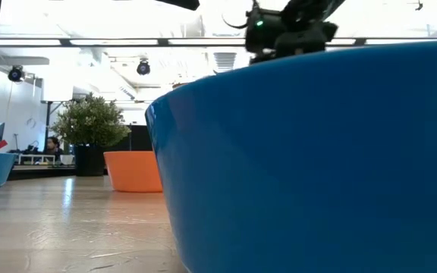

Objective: Pick & Place Mini bowls
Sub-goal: Stack the yellow patterned bowl on the yellow patterned bowl on the shelf

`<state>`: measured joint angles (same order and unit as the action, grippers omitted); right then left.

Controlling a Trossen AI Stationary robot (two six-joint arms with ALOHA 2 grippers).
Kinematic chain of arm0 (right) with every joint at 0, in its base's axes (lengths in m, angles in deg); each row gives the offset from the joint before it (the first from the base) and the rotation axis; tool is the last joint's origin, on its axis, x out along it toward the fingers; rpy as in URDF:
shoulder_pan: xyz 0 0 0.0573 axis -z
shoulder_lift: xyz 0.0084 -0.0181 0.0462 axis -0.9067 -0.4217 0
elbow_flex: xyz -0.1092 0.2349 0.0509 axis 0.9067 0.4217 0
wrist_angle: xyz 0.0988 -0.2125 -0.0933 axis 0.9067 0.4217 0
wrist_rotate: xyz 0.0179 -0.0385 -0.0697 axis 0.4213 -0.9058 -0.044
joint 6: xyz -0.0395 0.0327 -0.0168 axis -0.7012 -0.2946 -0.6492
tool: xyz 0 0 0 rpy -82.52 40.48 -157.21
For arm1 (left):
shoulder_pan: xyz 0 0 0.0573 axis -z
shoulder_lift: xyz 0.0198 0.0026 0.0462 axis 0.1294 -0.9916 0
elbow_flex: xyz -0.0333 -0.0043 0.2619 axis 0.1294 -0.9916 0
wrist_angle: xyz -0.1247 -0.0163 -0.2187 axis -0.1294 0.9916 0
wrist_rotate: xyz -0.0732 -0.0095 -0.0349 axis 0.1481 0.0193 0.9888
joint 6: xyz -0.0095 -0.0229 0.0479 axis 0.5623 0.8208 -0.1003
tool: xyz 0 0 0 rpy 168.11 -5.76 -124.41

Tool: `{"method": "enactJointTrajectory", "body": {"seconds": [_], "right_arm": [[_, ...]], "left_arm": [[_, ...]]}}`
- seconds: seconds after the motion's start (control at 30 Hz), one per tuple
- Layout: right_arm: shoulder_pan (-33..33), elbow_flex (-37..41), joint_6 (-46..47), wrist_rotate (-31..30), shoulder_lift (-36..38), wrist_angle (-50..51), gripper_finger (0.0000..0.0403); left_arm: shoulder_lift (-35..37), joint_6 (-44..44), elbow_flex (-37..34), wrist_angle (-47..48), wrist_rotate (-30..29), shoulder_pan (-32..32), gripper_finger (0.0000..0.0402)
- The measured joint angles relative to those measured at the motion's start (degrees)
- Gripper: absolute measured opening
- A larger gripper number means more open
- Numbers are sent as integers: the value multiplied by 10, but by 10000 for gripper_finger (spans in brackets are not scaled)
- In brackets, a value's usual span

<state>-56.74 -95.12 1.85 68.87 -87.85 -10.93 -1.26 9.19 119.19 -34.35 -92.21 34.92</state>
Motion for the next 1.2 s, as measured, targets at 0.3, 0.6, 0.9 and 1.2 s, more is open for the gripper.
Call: {"method": "enactJointTrajectory", "body": {"seconds": [0.3, 0.6, 0.9, 1.2], "right_arm": [[0, -73, -58, -1, -91, 21, 8], [6, -74, -63, -6, -103, 21, 8], [7, -74, -69, -17, -96, 17, 14], [8, -70, -69, -9, -117, 14, 17]], "left_arm": [[0, 0, 0, 0, 4, 0, 0], [0, 0, 0, 1, 29, 0, 0], [0, 0, 0, 0, 29, 0, 0], [0, 0, 0, 0, 29, 0, 0]]}}
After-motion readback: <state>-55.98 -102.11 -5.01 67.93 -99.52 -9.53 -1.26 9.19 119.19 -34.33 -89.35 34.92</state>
